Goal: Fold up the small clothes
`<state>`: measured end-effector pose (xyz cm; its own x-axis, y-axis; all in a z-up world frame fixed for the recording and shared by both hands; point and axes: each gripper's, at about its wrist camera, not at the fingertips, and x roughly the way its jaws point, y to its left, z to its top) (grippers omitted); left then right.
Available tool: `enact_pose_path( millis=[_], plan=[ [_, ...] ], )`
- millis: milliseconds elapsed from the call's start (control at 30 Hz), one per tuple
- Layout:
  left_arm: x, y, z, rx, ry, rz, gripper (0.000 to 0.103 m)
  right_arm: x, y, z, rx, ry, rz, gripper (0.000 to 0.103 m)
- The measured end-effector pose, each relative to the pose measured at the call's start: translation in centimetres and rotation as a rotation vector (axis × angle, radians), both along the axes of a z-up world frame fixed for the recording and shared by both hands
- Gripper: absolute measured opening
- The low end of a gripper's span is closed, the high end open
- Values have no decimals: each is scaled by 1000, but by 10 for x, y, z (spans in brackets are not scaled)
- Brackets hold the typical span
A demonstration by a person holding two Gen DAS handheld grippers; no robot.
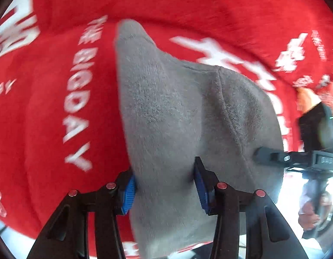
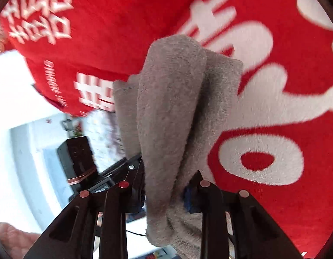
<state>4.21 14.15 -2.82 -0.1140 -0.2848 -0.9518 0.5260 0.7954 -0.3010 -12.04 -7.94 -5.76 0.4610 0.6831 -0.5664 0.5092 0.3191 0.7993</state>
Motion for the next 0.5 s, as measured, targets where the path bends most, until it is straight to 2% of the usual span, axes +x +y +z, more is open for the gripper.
enact_pose_path(
  millis=[67,133,167,200,300,400,500],
  plan=[
    [6,16,7,-32,-24,52,48,5,1,5,-112,60,16,43],
    [13,29,17,-43,-67,91,48,8,-3,18,-217,76,31,45],
    [17,32,21,-35,-92,103,48,9,-4,23,-261,80,43,41],
    [20,33,21,-27,-105,109,48,12,-4,29,-325,89,63,26],
    [23,27,11,24,-134,96,50,20,-1,32,-505,135,154,23],
    [14,13,-6,72,-138,61,51,21,1,11,-667,203,233,24],
    [6,10,-3,111,-193,34,51,7,-13,3,-623,232,146,40]
  ],
)
